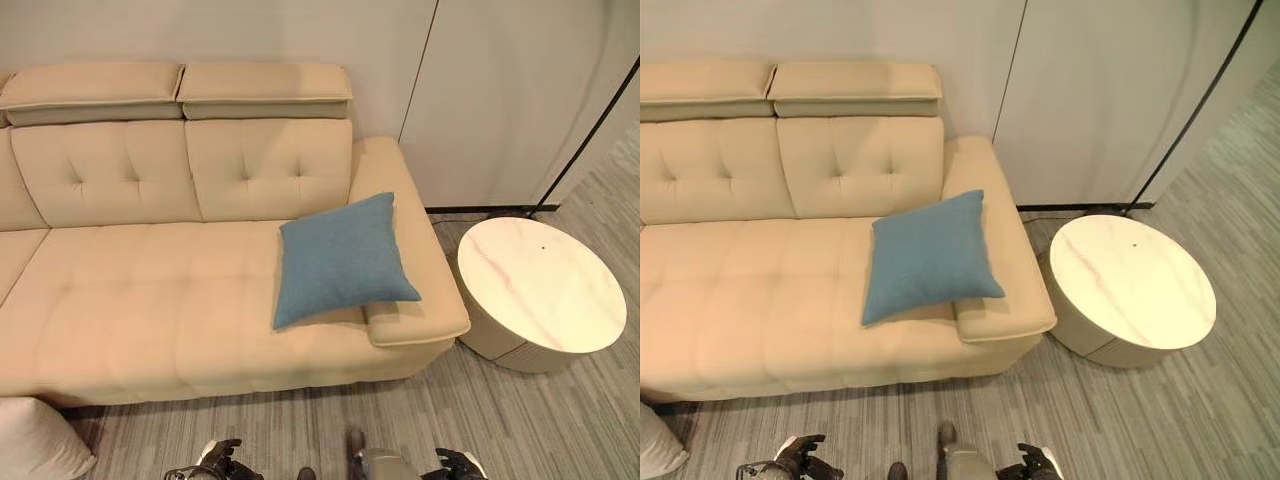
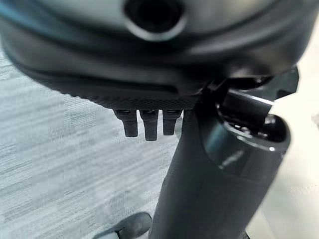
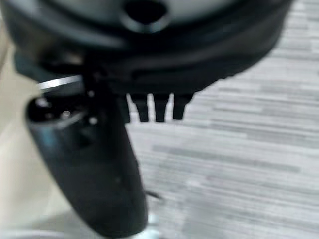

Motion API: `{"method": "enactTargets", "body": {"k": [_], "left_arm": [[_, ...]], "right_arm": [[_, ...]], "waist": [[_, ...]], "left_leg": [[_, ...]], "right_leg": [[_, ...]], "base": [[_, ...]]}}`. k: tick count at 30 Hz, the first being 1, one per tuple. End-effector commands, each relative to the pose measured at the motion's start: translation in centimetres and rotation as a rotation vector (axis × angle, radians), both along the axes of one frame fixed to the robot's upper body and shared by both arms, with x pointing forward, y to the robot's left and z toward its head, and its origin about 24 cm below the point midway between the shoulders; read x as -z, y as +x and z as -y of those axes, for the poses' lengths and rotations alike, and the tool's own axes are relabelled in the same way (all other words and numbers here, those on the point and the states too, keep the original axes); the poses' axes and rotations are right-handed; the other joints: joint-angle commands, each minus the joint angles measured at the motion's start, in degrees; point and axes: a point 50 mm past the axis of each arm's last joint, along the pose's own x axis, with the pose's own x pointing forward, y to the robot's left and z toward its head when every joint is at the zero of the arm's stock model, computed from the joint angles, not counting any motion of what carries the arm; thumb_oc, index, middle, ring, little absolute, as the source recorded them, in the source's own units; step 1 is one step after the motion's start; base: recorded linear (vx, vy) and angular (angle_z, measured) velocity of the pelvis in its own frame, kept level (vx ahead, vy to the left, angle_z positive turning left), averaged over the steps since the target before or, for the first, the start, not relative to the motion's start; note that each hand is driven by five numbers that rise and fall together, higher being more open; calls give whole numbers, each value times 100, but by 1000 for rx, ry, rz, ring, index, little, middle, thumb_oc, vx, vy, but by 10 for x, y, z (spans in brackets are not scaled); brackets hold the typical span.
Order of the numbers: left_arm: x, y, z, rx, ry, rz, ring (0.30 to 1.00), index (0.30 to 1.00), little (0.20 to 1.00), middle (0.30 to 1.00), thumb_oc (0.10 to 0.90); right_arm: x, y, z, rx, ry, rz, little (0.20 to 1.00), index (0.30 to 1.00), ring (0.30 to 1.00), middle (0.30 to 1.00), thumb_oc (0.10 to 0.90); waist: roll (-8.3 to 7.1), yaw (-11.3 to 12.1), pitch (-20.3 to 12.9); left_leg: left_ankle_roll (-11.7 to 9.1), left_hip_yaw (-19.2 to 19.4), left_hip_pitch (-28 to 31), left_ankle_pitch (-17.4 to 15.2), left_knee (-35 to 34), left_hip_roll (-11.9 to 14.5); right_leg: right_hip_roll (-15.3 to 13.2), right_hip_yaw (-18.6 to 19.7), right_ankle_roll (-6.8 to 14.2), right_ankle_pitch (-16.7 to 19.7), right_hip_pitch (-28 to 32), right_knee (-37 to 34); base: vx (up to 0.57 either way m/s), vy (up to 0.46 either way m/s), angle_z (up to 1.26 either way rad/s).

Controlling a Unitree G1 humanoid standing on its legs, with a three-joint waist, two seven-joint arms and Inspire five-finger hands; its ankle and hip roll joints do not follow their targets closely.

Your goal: Pick up all the scattered cushions and arrange them neatly on the sofa.

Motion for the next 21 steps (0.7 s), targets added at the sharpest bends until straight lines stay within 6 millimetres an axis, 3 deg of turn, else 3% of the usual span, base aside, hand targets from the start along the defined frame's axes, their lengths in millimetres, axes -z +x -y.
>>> {"method": "enactTargets", "body": {"k": [1, 3, 4, 5, 8, 12, 13, 15, 16, 21], "left_arm": [[-3, 10, 2, 26, 3, 41, 900, 900, 900, 900, 800], [-2, 9, 5, 35, -6, 34, 900, 900, 900, 900, 800], [-2, 10, 7, 33, -11, 37, 900, 900, 900, 900, 800], [-4, 19, 11, 32, -25, 63, 900, 900, 900, 900, 800], [-6, 23, 12, 27, -27, 81, 900, 900, 900, 900, 800], [-6, 24, 12, -8, -40, 94, 900, 900, 900, 900, 800], [-6, 24, 12, -25, -45, 101, 900, 900, 900, 900, 800], [-7, 26, 12, -31, -43, 111, 900, 900, 900, 900, 800], [-6, 22, 11, -40, -41, 98, 900, 900, 900, 900, 800], [-4, 15, 9, -49, -33, 80, 900, 900, 900, 900, 800]], "right_arm": [[-7, 9, 19, -7, -58, 31, 900, 900, 900, 900, 800], [-7, 8, 21, 0, -63, 29, 900, 900, 900, 900, 800], [-9, 11, 22, 16, -62, 50, 900, 900, 900, 900, 800], [-11, 18, 24, 29, -66, 75, 900, 900, 900, 900, 800], [-13, 24, 24, 22, -66, 92, 900, 900, 900, 900, 800], [-13, 21, 26, 19, -75, 81, 900, 900, 900, 900, 800], [-12, 19, 28, 38, -74, 79, 900, 900, 900, 900, 800], [-13, 18, 28, 38, -78, 81, 900, 900, 900, 900, 800], [-11, 12, 29, 55, -80, 62, 900, 900, 900, 900, 800], [-8, 0, 29, 78, -84, 30, 900, 900, 900, 900, 800]], "waist": [[19, 4, 7], [45, 14, -68], [53, 4, -70], [-31, 40, 81], [-132, 99, 172], [-202, 198, 131], [-145, 204, 66], [-107, 229, 75], [-26, 229, 13], [7, 161, -139]], "left_leg": [[-184, -291, -81, -827, 600, 29], [-318, -292, -144, -911, 962, 128], [-471, -171, -272, -752, 1276, 208], [-606, 87, -939, -379, 2432, 343], [-561, 188, -1353, -305, 3104, 335], [-507, 298, -1560, -486, 2604, 460], [-585, 283, -1526, -334, 1803, 556], [-626, 265, -1518, -135, 1447, 598], [-627, 57, -1349, -101, 1055, 577], [-573, 85, -1006, -103, 723, 481]], "right_leg": [[210, 109, 58, 341, 664, -640], [235, 99, -49, 229, 828, -666], [238, 56, -116, 178, 944, -696], [167, 26, -260, 99, 1163, -713], [155, 13, -358, 70, 1308, -757], [91, -17, -379, -142, 1576, -811], [109, -49, -329, -212, 1672, -866], [112, -74, -311, -249, 1753, -868], [163, 7, -273, -296, 1799, -849], [77, 96, -200, -205, 1895, -981]], "base": [[300, -146, 41], [227, -127, 30], [208, -182, 37], [132, -134, 42], [101, -114, 39], [172, -20, 14], [186, 34, 12], [147, 69, 14], [171, 129, -6], [116, 125, -28]]}}
